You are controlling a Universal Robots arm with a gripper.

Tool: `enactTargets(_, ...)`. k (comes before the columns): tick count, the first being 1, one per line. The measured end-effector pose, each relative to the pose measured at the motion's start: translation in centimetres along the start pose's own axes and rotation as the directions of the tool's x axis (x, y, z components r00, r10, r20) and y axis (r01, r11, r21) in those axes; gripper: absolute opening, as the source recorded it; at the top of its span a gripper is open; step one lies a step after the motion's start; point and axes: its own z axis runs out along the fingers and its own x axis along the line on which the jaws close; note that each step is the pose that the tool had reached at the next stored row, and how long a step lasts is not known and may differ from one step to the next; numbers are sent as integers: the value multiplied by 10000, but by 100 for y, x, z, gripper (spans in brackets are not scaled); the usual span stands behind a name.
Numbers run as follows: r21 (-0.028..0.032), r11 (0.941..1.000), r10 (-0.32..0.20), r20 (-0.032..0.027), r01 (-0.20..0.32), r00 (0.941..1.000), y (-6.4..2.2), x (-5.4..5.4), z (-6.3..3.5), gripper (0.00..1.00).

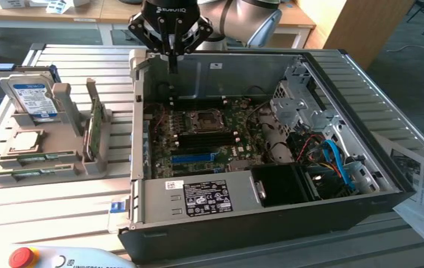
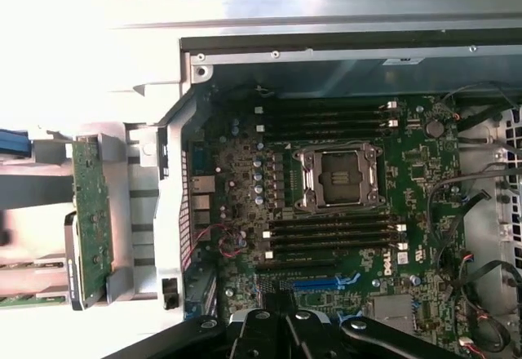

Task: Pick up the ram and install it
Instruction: 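Reach for the ram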

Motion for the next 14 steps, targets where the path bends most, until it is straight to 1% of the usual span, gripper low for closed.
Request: enactTargets(14, 1, 10000, 1, 0, -1, 10000, 8, 242, -6, 11)
